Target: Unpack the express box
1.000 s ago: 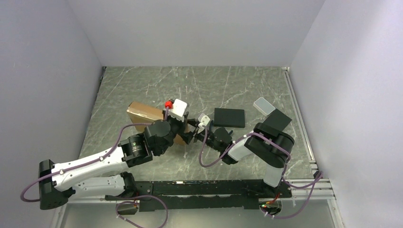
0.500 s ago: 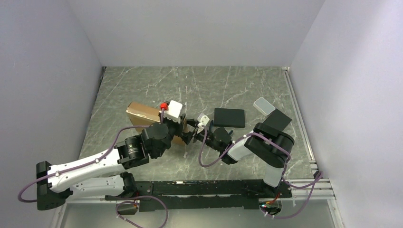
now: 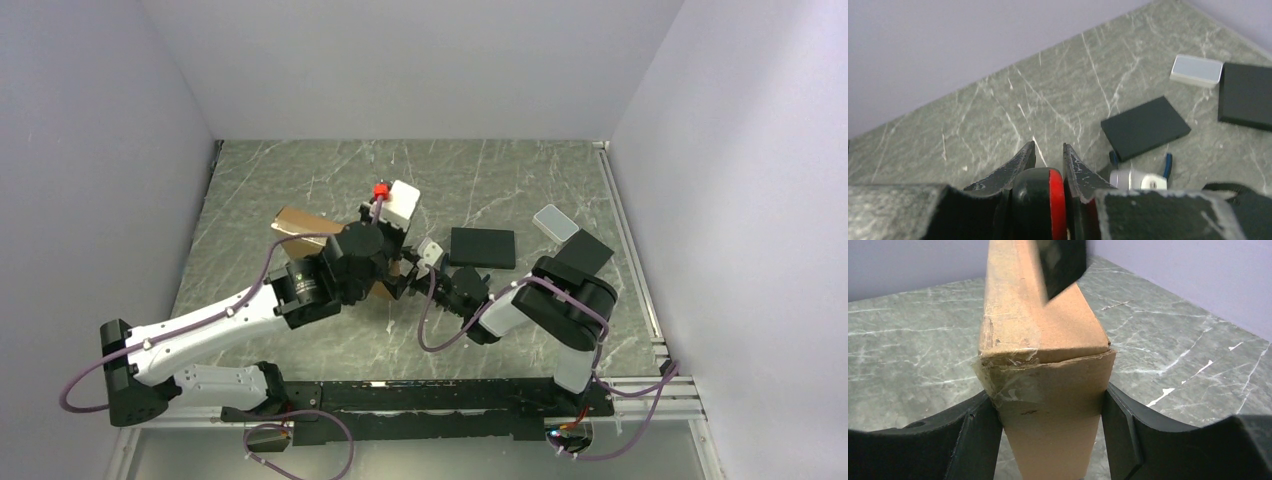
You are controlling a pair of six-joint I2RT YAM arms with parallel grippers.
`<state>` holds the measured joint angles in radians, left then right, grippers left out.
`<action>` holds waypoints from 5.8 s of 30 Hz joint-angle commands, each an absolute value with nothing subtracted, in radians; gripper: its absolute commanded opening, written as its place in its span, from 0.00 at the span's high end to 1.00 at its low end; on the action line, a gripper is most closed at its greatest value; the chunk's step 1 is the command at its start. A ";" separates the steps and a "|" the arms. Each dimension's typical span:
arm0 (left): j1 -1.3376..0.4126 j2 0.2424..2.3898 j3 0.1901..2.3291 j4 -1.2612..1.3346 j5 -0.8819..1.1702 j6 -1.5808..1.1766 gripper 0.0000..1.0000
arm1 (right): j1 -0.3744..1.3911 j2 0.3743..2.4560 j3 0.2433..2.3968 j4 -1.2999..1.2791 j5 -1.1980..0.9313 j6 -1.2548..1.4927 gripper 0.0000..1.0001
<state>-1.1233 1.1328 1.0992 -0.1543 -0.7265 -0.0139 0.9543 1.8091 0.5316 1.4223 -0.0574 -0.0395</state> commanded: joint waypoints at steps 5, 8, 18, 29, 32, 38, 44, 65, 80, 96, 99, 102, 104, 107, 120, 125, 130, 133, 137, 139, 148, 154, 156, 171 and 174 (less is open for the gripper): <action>-1.082 1.155 1.299 -0.039 -0.615 0.161 1.00 | 0.959 1.847 0.504 1.496 -0.049 -0.064 0.43; -1.080 1.158 1.420 -0.113 -0.585 0.179 1.00 | 0.957 1.841 0.484 1.510 -0.046 -0.063 0.41; -1.052 1.066 1.579 -0.594 -0.698 -0.012 1.00 | 0.785 1.602 0.431 1.084 -0.406 0.044 0.39; -1.040 0.812 1.460 -0.818 -0.817 -0.147 1.00 | 0.775 1.250 0.507 0.480 -0.434 0.009 0.05; -1.040 0.760 1.463 -0.863 -0.825 -0.156 1.00 | 0.775 1.125 0.592 0.268 -0.434 0.009 0.05; -1.040 0.676 1.435 -0.883 -0.793 -0.184 1.00 | 0.801 1.139 0.960 -0.128 -0.434 0.009 0.05; -1.040 0.659 1.443 -0.905 -0.768 -0.188 1.00 | 0.859 1.423 1.426 -0.359 -0.434 0.009 0.05; -1.040 0.614 1.450 -0.996 -0.724 -0.286 1.00 | 0.942 2.032 1.964 -0.526 -0.052 -0.014 0.04; -1.040 0.637 1.448 -0.953 -0.727 -0.269 1.00 | 0.960 1.962 1.889 -0.406 -0.214 0.096 0.02; -1.040 0.678 1.455 -0.958 -0.744 -0.285 1.00 | 1.029 2.012 1.920 -0.521 -0.045 -0.095 0.33; -1.040 0.697 1.462 -0.942 -0.726 -0.283 1.00 | 1.029 1.979 1.877 -0.525 -0.049 -0.107 0.39; -1.040 0.714 1.454 -0.914 -0.716 -0.275 1.00 | 1.029 1.931 1.795 -0.504 -0.070 -0.136 0.42; -1.040 0.731 1.453 -0.901 -0.704 -0.272 1.00 | 1.028 1.901 1.740 -0.490 -0.074 -0.144 0.43; -1.040 0.764 1.448 -0.887 -0.697 -0.272 1.00 | 1.017 1.850 1.669 -0.482 -0.079 -0.133 0.43; -0.971 0.875 1.216 -0.411 -0.669 -0.089 1.00 | 0.890 1.531 1.188 -0.298 -0.390 -0.075 0.44; -0.696 0.922 1.242 -0.429 -0.412 -0.179 1.00 | 0.872 1.477 1.103 -0.221 -0.393 -0.061 0.45; -0.630 0.920 1.204 -0.452 -0.414 -0.279 1.00 | 0.868 1.490 1.110 -0.218 -0.397 -0.061 0.45; -0.625 0.884 1.149 -0.407 -0.388 -0.317 1.00 | 0.868 1.498 1.117 -0.222 -0.403 -0.066 0.46; -0.622 0.877 1.095 -0.353 -0.368 -0.336 1.00 | 0.867 1.507 1.122 -0.219 -0.411 -0.069 0.46; -0.618 0.893 1.093 -0.342 -0.358 -0.334 1.00 | 0.868 1.514 1.128 -0.221 -0.417 -0.069 0.46; -0.608 0.934 1.100 -0.318 -0.342 -0.284 1.00 | 0.868 1.514 1.125 -0.217 -0.419 -0.058 0.47; -0.602 0.939 1.083 -0.305 -0.339 -0.265 1.00 | 0.868 1.516 1.128 -0.225 -0.419 -0.061 0.47; -0.599 0.945 1.078 -0.301 -0.333 -0.265 1.00 | 0.868 1.516 1.125 -0.222 -0.422 -0.060 0.47; -0.595 0.953 1.054 -0.314 -0.308 -0.261 1.00 | 0.868 1.520 1.124 -0.219 -0.429 -0.054 0.47; -0.595 0.942 1.037 -0.322 -0.305 -0.265 1.00 | 0.868 1.520 1.125 -0.221 -0.429 -0.054 0.48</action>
<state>-0.5987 0.9653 1.0550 -0.3523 -0.3290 -0.2714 0.8642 1.4879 1.1320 -0.1692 -0.3801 -0.0856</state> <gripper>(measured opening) 0.282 0.642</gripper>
